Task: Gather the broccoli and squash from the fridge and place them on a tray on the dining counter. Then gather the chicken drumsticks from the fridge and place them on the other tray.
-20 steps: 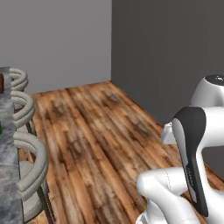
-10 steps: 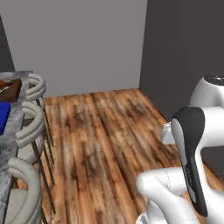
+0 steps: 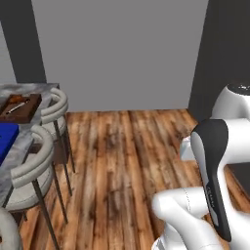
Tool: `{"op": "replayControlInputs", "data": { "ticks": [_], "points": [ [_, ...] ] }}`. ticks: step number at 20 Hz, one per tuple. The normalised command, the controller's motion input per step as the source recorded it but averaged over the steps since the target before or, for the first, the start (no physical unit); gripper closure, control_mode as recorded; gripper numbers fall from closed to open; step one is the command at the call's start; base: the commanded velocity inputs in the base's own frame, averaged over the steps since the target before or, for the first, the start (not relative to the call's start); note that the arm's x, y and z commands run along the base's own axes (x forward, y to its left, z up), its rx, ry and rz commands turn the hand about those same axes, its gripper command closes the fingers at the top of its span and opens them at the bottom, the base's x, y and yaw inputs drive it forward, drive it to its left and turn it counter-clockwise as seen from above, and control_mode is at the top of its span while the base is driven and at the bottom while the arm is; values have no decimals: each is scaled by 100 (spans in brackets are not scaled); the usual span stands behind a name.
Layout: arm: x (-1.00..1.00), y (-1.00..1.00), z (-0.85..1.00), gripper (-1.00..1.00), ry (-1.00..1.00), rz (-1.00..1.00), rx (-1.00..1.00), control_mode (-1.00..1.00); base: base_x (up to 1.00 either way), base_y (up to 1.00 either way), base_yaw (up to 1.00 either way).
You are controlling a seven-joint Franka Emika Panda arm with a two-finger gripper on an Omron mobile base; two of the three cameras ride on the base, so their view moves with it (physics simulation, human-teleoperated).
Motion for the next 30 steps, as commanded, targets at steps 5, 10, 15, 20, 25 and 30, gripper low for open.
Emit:
{"op": "replayControlInputs", "data": {
  "ticks": [5, 10, 15, 20, 25, 30],
  "points": [
    [0, 0, 0, 100, 0, 0, 0, 100, 79, -51, 35],
    [0, 0, 0, 100, 0, 0, 0, 100, 75, -50, 36],
    [0, 0, 0, 100, 0, 0, 0, 100, 69, -48, 38],
    [0, 0, 0, 100, 0, 0, 0, 100, 61, -41, 42],
    [0, 0, 0, 100, 0, 0, 0, 100, 60, -38, 43],
    [0, 0, 0, 100, 0, 0, 0, 100, 60, -34, 45]
  ]
}}
